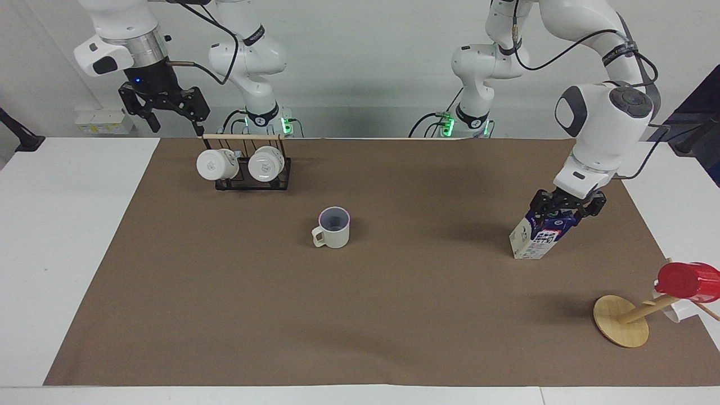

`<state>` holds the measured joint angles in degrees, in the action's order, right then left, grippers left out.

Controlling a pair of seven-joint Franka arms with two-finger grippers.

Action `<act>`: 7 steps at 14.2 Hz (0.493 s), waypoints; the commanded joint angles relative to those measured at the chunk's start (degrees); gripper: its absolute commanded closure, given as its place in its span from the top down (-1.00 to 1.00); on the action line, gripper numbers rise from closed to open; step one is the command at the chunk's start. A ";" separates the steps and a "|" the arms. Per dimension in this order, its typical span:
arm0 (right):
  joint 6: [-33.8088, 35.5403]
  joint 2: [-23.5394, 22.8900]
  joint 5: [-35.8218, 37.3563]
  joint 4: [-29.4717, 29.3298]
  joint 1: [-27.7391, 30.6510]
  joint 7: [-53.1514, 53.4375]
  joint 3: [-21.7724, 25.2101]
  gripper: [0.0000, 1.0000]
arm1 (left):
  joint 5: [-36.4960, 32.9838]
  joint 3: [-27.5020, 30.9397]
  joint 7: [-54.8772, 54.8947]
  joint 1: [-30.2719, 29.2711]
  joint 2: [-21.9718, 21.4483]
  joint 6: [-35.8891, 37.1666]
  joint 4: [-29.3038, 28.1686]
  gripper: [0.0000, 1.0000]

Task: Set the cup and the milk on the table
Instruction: 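Set the mug down with the right gripper while the left gripper reaches the carton, then close the left gripper on the milk carton and lift it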

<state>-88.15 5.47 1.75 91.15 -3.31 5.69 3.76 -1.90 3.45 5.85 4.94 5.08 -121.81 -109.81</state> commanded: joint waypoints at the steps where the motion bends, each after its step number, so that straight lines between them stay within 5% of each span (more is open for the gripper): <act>1: 1.57 -0.72 -0.52 -0.97 1.63 -1.82 -0.34 1.00 | -1.18 0.07 0.04 0.07 -0.86 -0.35 -0.84 -0.10; 7: 5.44 -0.63 -0.61 -1.93 1.64 -1.73 -0.69 1.00 | -1.18 -0.55 -2.14 0.34 -2.61 1.05 0.64 -0.22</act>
<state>-84.95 5.29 1.72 90.84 -2.69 5.66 3.64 -1.93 3.31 5.57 4.94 4.25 -121.78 -109.51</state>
